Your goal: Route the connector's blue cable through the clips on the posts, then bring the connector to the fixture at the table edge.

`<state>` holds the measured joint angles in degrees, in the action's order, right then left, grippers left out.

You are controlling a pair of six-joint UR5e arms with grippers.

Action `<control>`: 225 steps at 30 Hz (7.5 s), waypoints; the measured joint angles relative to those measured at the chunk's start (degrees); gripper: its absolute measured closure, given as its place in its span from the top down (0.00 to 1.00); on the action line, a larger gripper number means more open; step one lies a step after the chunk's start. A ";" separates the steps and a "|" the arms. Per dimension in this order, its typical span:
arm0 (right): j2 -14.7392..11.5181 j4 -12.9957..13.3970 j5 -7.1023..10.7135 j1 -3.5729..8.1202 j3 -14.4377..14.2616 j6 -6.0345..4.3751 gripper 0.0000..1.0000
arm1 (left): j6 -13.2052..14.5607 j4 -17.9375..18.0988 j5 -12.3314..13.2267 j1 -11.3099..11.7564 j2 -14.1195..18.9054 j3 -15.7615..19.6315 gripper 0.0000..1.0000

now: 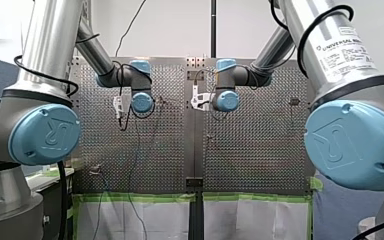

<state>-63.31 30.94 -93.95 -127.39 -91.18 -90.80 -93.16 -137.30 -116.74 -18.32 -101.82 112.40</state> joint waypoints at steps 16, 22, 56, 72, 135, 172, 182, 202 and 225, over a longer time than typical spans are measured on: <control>0.25 -0.17 0.11 1.57 1.00 0.00 0.00 | -1.49 -1.66 2.95 1.33 -1.79 -2.45 0.00; 0.31 -0.42 0.24 2.01 1.18 0.00 0.00 | -1.61 -1.86 3.51 1.74 -2.72 -2.96 0.00; 0.67 -1.09 0.18 4.34 4.09 -0.61 0.00 | -3.05 -6.84 11.73 6.41 -5.42 -8.43 0.00; 0.75 -1.40 1.08 5.46 4.40 -0.62 0.00 | -5.17 -7.08 14.58 7.60 -6.44 -10.11 0.00; 0.74 -3.31 1.74 5.38 4.40 0.00 0.00 | -14.00 -0.88 31.69 8.87 3.28 4.65 1.00; 0.75 -3.66 2.54 5.07 4.39 -0.12 0.00 | -3.46 -8.59 24.51 6.11 6.53 4.24 1.00; 0.75 -3.53 2.71 5.07 4.40 -0.29 0.00 | -2.92 -9.07 24.93 4.92 7.08 3.93 1.00; 0.76 -3.42 3.15 5.12 4.39 -0.44 0.00 | -3.06 -9.22 25.42 3.11 7.83 3.69 1.00; 0.76 -3.90 3.15 5.41 4.38 -0.53 0.00 | -3.09 -8.77 24.37 2.53 7.76 4.61 1.00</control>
<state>-62.55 27.04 -90.80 -121.98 -86.79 -91.33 -96.26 -146.07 -92.37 -15.80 -94.05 117.01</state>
